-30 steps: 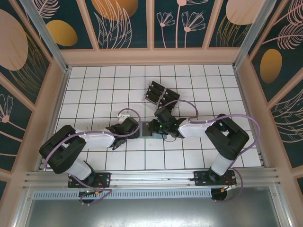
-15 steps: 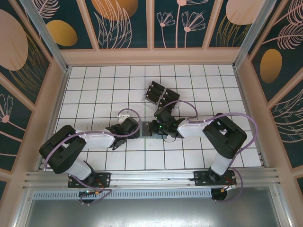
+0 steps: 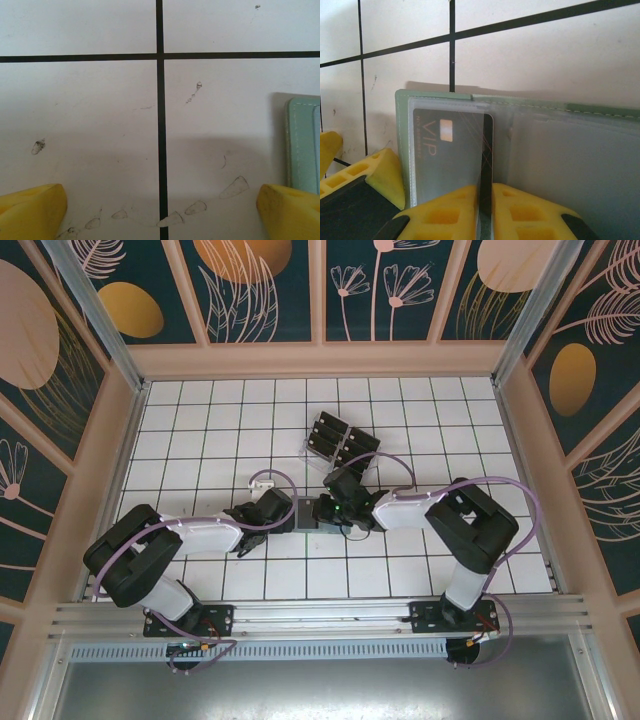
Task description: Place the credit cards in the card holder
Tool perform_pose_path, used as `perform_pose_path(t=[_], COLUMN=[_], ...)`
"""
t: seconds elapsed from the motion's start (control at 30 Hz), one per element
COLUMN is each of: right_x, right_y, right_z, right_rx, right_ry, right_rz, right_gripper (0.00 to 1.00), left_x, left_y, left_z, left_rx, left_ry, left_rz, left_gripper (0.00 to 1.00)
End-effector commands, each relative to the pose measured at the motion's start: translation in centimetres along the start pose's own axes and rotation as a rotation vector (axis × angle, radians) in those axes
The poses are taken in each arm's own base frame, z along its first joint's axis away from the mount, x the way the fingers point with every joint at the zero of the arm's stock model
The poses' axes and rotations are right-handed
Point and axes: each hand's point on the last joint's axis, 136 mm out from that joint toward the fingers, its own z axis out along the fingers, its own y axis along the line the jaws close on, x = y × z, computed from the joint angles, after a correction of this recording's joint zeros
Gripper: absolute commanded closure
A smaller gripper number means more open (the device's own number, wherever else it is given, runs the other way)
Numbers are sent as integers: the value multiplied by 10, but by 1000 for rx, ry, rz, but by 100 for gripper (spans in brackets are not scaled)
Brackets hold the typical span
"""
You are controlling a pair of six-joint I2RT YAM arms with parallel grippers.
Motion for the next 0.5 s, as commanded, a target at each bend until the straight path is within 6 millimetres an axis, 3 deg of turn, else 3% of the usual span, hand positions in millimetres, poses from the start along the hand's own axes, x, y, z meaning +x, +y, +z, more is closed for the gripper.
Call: perform_pose_path(t=[0.0,0.2,0.47], right_x=[6,5,-13], right_y=[14,19,32], right_z=[5,3,-28], right_rx=[-36,-46,-60], right_ry=[28,28,-49], right_rz=[-9,-16,-35], right_gripper=[85,84,74], left_x=[29,29,18], left_y=[-2,-2,-2], left_z=[11,11,4], left_rx=[35,36,33], left_ry=[95,96,74], left_rz=[27,28,25], left_gripper=[1,2,1])
